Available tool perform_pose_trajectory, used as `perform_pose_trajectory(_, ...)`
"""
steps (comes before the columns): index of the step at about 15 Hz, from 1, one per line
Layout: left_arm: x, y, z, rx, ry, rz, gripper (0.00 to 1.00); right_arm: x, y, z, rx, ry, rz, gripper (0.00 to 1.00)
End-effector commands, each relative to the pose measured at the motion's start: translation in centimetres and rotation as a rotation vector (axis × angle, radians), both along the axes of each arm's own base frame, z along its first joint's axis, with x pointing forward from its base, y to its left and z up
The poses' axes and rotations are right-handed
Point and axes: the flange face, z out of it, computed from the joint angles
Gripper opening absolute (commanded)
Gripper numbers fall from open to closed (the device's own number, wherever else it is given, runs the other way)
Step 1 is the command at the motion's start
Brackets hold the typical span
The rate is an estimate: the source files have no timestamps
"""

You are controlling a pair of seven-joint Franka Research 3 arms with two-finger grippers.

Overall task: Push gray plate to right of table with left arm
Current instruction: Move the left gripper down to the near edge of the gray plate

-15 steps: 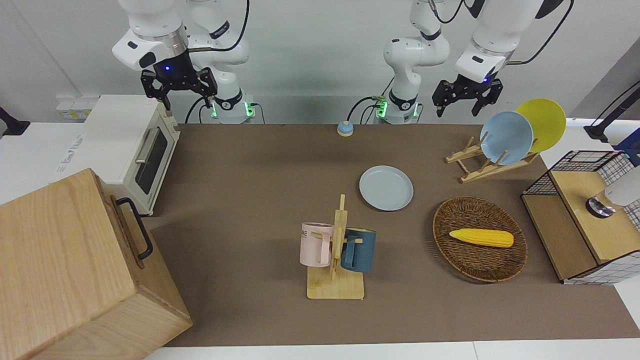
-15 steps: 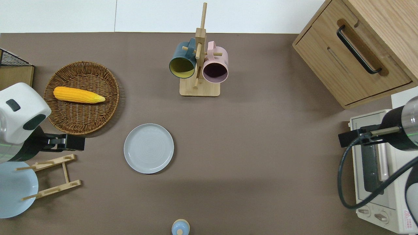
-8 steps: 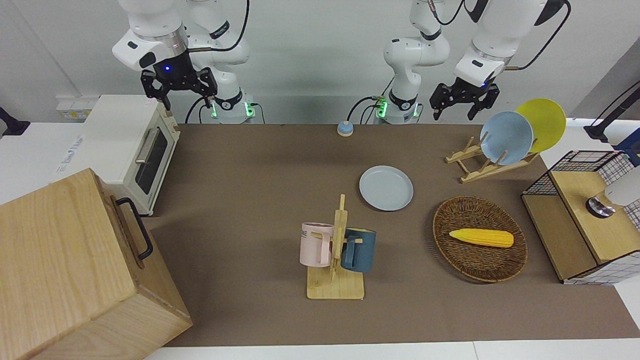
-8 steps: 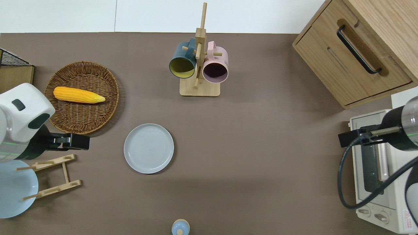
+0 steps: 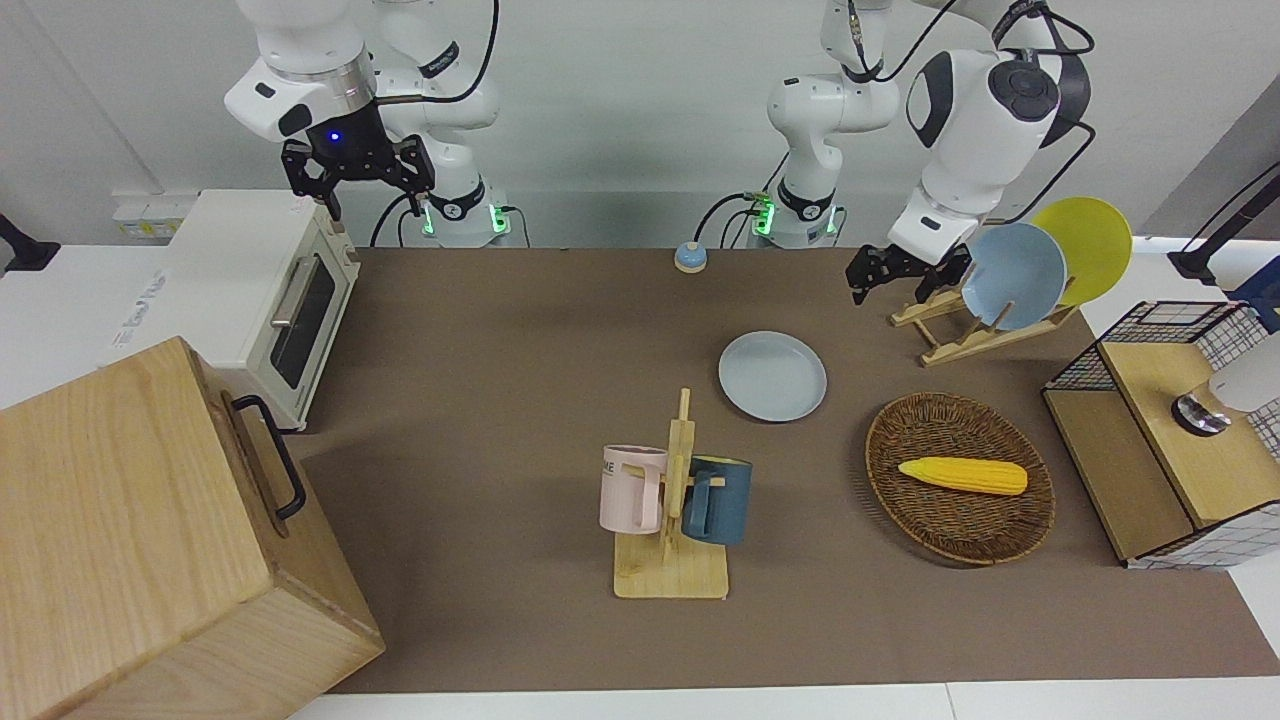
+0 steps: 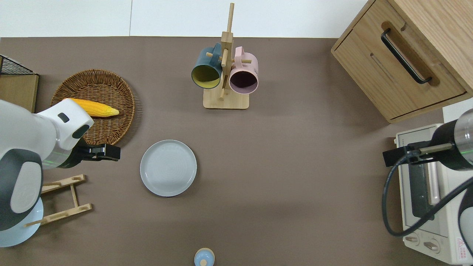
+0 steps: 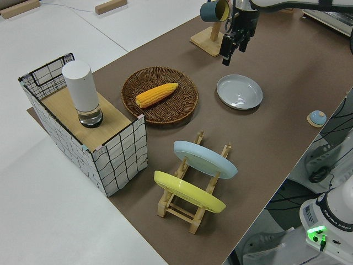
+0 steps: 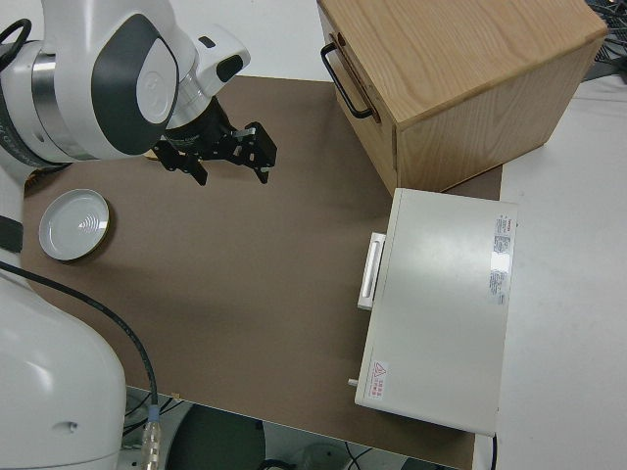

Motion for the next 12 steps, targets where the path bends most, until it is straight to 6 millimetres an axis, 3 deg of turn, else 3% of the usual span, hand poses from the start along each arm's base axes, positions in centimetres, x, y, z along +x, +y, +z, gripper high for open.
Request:
perform_pose_trajectory(1,-0.6,-0.1,-3.6,-0.05,-0.011,0.042,1.0,-0.5,-0.1,0.2,-0.003,0.006,0.004,0.996)
perform_pose_trajectory(4,-1.2,-0.2,-5.8,-0.06,0.008,0.058,0.99,-0.5,-0.1,0.2,-0.003,0.006,0.004,0.996)
perform_pose_trajectory(7,-1.5,-0.7,-10.2,-0.064,-0.008,0.082,0.99,-0.5,-0.1,0.2,-0.003,0.006,0.004,0.996)
perform_pose_trajectory(12,-0.6,-0.9,-15.0,-0.065,0.015,0.087,0.99,-0.5,-0.1,0.2,-0.003,0.006,0.004,0.996)
